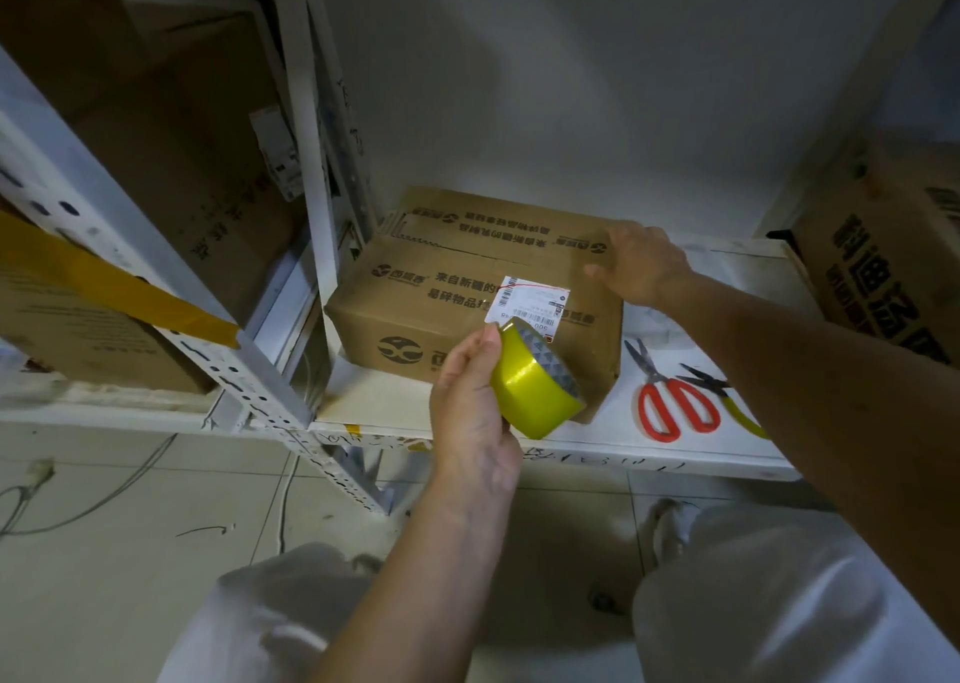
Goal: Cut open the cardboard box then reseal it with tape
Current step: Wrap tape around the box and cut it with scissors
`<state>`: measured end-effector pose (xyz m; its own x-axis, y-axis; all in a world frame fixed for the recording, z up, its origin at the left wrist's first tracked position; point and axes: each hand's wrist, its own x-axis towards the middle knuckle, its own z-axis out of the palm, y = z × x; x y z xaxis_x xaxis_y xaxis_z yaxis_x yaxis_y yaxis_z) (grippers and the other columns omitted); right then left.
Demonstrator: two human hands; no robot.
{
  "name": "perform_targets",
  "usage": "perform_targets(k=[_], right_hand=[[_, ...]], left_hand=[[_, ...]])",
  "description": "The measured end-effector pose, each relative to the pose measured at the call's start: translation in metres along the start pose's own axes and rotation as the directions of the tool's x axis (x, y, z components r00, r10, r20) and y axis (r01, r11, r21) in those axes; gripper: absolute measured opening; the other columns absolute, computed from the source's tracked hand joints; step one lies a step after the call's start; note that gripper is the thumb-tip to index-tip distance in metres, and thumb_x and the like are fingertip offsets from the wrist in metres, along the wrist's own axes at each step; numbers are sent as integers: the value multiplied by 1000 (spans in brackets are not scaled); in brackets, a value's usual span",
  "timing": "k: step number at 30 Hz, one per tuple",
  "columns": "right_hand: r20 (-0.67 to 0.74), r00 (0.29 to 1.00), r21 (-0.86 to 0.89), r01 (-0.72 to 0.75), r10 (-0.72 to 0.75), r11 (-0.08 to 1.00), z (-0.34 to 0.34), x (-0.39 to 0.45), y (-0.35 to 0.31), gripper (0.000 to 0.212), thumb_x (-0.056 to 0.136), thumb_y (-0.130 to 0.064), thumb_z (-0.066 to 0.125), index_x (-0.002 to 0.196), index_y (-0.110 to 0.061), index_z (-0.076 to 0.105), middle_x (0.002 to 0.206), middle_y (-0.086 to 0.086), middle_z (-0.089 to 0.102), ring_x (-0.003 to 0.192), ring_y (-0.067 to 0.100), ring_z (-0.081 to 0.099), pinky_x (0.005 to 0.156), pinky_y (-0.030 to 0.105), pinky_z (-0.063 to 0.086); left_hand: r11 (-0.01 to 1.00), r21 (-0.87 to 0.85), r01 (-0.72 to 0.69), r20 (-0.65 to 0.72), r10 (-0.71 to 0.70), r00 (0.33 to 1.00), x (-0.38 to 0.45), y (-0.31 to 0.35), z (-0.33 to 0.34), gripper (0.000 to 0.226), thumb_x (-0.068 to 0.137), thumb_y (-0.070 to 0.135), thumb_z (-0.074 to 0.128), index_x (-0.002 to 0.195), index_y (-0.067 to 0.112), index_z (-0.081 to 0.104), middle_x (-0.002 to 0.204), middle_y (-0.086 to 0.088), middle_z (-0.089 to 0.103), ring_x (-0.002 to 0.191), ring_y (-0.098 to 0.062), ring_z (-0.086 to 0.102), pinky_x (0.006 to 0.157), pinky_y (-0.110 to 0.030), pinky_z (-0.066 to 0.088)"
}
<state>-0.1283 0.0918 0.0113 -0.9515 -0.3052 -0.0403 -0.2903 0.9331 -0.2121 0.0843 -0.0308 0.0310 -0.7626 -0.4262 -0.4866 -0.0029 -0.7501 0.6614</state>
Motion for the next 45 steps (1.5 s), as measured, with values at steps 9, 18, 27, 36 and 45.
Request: perform_targets(k=[9,18,27,36,45], right_hand=[[416,905,225,-9,-87,974,-19,50,11,86,58,-65,76,126,-19,51,122,0,57,115,24,54,97,41,46],[279,960,148,-25,-17,989,-17,25,15,70,74,-55,73,121,-8,51,116,9,54,102,24,53,83,35,47],[220,973,97,-97,74,991,-8,-31,8,52,77,-69,59,76,-17,49,71,-3,51,65,11,47,53,25,29],[250,950,311,-260,186,914,-3,-61,1,40,84,-47,65,73,-10,55,64,2,60,54,13,57,53,21,39],[405,891,654,-438,204,617,2,-81,-7,26,83,-20,74,78,-3,54,84,15,64,73,22,66,63,28,56]], left_hand=[[996,-63,-59,18,61,998,26,0,4,4,87,12,65,90,14,64,91,-8,69,81,-22,66,78,-40,55],[987,-5,-161,20,161,987,39,34,-2,8,87,13,66,88,21,64,98,-5,70,83,-21,67,71,-39,57],[964,65,-258,3,259,966,67,80,-23,11,88,16,65,98,19,65,108,-9,69,106,-30,66,89,-53,53],[958,33,-286,-40,287,957,48,83,-66,35,86,24,68,119,15,61,128,-17,62,115,-34,62,95,-60,47],[944,143,-298,100,285,953,3,74,-76,19,90,20,61,108,13,60,113,-14,62,107,-31,62,86,-47,55]])
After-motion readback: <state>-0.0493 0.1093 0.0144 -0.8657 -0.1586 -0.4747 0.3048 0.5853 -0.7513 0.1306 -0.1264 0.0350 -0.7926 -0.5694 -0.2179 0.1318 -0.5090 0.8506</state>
